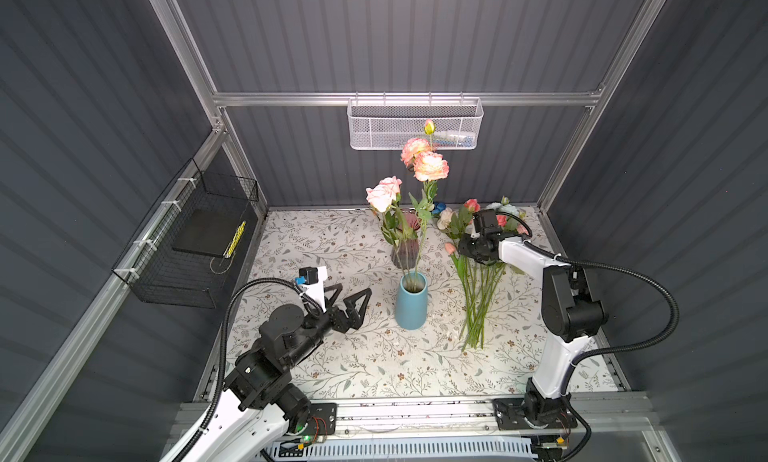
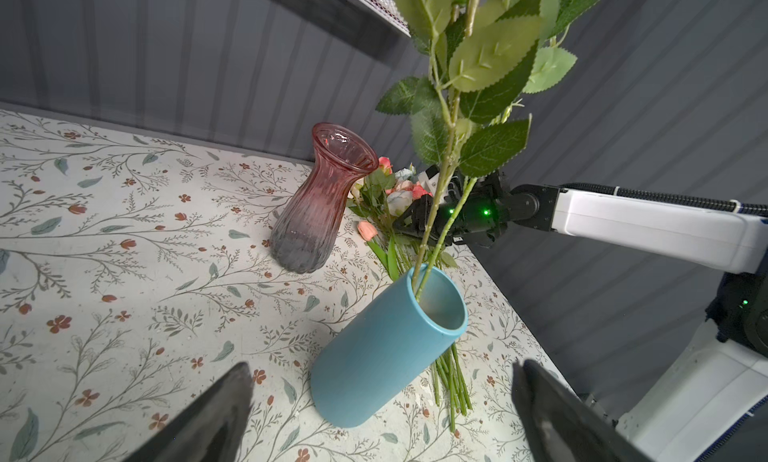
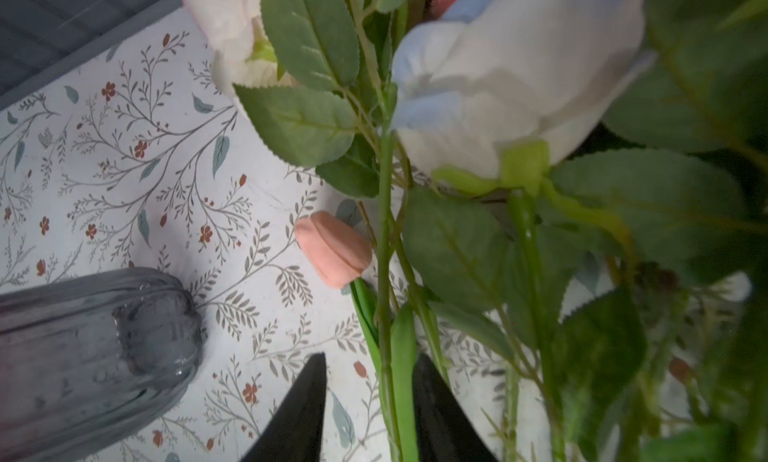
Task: Arrange the flowers into the vase
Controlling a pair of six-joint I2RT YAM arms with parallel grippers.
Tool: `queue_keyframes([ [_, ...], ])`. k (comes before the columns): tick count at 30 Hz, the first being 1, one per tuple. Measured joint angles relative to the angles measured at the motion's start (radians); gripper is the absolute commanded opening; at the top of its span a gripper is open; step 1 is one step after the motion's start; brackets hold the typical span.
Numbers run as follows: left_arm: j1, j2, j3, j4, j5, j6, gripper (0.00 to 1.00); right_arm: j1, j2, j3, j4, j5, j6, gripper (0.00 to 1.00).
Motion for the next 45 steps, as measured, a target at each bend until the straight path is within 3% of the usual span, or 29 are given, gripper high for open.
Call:
queue_keyframes([
  [8,0.000,0.003,-0.005,-0.013,-0.015,-0.012,1.00,0.000,0.097,0.118,-0.092,0.025,-0.021,0.29],
  [19,0.000,0.006,-0.005,-0.023,-0.028,-0.012,1.00,0.019,0.101,0.119,-0.124,0.041,-0.043,0.05],
  [25,0.000,0.006,-0.005,-0.024,-0.029,-0.012,1.00,0.033,-0.076,0.005,-0.076,0.063,-0.044,0.00],
  [32,0.000,0.003,-0.005,-0.023,-0.036,-0.011,1.00,0.033,-0.406,-0.214,0.028,0.089,-0.043,0.00],
  [38,0.000,0.005,-0.005,-0.023,-0.040,-0.011,1.00,0.027,-0.643,-0.299,0.095,0.024,-0.040,0.00],
  [45,0.000,0.003,-0.005,-0.024,-0.047,-0.011,1.00,-0.023,-0.723,-0.290,0.109,0.051,-0.009,0.00],
])
